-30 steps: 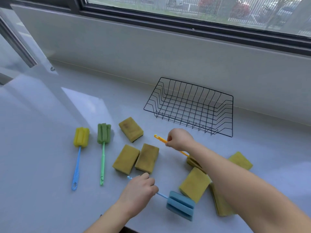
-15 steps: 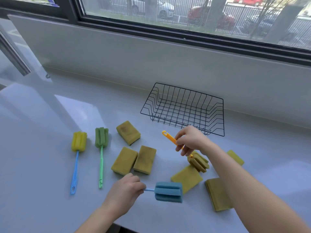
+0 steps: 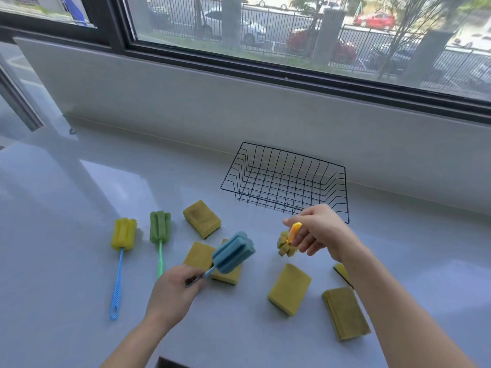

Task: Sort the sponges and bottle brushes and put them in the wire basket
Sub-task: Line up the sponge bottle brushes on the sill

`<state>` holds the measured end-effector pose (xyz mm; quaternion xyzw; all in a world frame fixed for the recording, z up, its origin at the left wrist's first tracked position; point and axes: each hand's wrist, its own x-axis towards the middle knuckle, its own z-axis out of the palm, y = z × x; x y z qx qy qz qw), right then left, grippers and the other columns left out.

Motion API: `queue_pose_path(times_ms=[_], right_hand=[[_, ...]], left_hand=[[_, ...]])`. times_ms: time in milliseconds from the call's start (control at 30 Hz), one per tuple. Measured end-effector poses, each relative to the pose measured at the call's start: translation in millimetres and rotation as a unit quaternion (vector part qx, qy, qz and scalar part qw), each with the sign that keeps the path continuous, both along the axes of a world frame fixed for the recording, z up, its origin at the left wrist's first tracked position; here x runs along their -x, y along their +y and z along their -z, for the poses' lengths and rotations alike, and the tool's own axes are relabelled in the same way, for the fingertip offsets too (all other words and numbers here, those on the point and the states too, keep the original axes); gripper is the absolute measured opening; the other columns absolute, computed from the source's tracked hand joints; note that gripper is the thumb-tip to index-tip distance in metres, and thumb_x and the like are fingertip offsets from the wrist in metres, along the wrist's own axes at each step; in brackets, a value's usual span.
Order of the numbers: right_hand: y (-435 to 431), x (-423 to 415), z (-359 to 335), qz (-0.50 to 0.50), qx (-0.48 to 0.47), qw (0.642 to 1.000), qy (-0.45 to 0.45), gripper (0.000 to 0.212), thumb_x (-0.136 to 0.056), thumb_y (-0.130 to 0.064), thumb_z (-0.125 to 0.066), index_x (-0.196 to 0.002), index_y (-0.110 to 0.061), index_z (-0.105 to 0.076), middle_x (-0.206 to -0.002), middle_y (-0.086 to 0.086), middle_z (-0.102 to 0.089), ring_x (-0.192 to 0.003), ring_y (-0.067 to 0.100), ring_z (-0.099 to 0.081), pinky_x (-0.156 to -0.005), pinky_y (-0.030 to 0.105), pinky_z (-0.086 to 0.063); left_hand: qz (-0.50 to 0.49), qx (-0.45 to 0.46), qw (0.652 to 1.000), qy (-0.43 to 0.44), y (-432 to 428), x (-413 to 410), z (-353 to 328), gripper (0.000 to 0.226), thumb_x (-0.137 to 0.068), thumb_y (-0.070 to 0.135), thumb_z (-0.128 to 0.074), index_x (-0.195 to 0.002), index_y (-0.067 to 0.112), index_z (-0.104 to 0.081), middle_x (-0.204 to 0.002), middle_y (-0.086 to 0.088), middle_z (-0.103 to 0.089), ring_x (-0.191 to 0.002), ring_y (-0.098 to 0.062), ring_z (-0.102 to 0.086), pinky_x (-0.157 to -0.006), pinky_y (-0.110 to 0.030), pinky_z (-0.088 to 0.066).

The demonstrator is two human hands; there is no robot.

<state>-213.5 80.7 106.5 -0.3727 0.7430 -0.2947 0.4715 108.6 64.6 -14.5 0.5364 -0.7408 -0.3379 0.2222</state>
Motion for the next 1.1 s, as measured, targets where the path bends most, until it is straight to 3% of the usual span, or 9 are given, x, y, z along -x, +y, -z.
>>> queue_pose_path(times_ms=[100, 167, 233, 367, 500, 667, 867, 1100], right_hand=[[1, -14, -4, -0.011, 0.027, 1.0, 0.001, 0.009, -0.078, -0.009, -0.074, -0.075, -0.004, -0.067, -0.06, 0.015, -0.066, -0.044, 0.023, -0.056, -0.04, 0.025, -0.04], [-4, -28, -6, -0.009, 0.045, 0.999, 0.008, 0.005, -0.076, -0.002, -0.071, -0.078, -0.005, -0.067, -0.06, 0.012, -0.061, -0.041, 0.02, -0.048, -0.04, 0.023, -0.033], [-4, -31, -1, -0.008, 0.05, 0.999, -0.004, 0.011, -0.077, 0.002, -0.069, -0.086, -0.004, -0.066, -0.061, 0.009, -0.058, -0.042, 0.019, -0.044, -0.041, 0.023, -0.029], [-7, -50, 11, -0.041, 0.053, 0.997, -0.024, 0.029, -0.081, 0.005, -0.068, -0.105, -0.009, -0.063, -0.055, -0.002, -0.055, -0.049, 0.022, -0.047, -0.043, 0.028, -0.03], [-18, -80, 25, -0.076, 0.058, 0.995, -0.034, 0.027, -0.086, 0.002, -0.068, -0.11, -0.011, -0.063, -0.06, 0.001, -0.057, -0.06, 0.025, -0.052, -0.048, 0.031, -0.035], [-35, -129, 53, -0.103, 0.047, 0.993, -0.03, 0.024, -0.089, -0.004, -0.069, -0.113, -0.009, -0.066, -0.068, 0.003, -0.055, -0.049, 0.012, -0.053, -0.048, 0.027, -0.041], [-50, -197, 91, -0.083, 0.059, 0.995, -0.011, 0.028, -0.087, -0.012, -0.073, -0.114, -0.014, -0.067, -0.064, -0.003, -0.055, -0.055, 0.02, -0.057, -0.058, 0.04, -0.053], [-49, -256, 124, -0.015, 0.062, 0.998, -0.016, 0.029, -0.091, -0.017, -0.069, -0.119, -0.019, -0.064, -0.074, 0.0, -0.061, -0.068, 0.021, -0.064, -0.074, 0.043, -0.057]], left_hand=[[-0.063, -0.02, 0.997, 0.048, -5, -9, -4, 0.036, -0.077, 0.01, -0.078, -0.069, 0.045, -0.068, -0.072, 0.016, -0.068, -0.072, -0.005, -0.061, -0.069, -0.032, -0.05], [-0.091, -0.021, 0.994, 0.065, -8, -19, -5, 0.042, -0.077, 0.011, -0.078, -0.069, 0.05, -0.065, -0.075, 0.021, -0.069, -0.074, -0.001, -0.062, -0.068, -0.024, -0.048], [-0.1, -0.025, 0.993, 0.06, -11, -22, -3, 0.042, -0.078, 0.013, -0.078, -0.067, 0.051, -0.064, -0.076, 0.026, -0.068, -0.076, 0.003, -0.062, -0.067, -0.017, -0.046], [-0.152, -0.056, 0.985, 0.062, -12, -38, -1, 0.033, -0.079, 0.018, -0.078, -0.065, 0.047, -0.066, -0.073, 0.02, -0.07, -0.072, 0.0, -0.063, -0.067, -0.025, -0.05], [-0.194, -0.061, 0.977, 0.059, -16, -58, 4, 0.023, -0.079, 0.019, -0.078, -0.07, 0.039, -0.07, -0.069, 0.012, -0.071, -0.072, -0.005, -0.066, -0.064, -0.022, -0.048], [-0.247, -0.053, 0.966, 0.049, -18, -85, 4, 0.027, -0.078, 0.02, -0.078, -0.067, 0.041, -0.066, -0.066, 0.01, -0.071, -0.071, -0.007, -0.066, -0.065, -0.026, -0.048], [-0.297, -0.066, 0.952, 0.036, -21, -129, 12, 0.011, -0.081, 0.019, -0.076, -0.075, 0.029, -0.072, -0.068, 0.011, -0.071, -0.072, -0.006, -0.065, -0.061, -0.025, -0.045], [-0.334, -0.074, 0.94, 0.01, -33, -173, 23, 0.013, -0.08, 0.016, -0.075, -0.072, 0.026, -0.072, -0.067, 0.007, -0.07, -0.071, -0.015, -0.065, -0.065, -0.033, -0.047]])
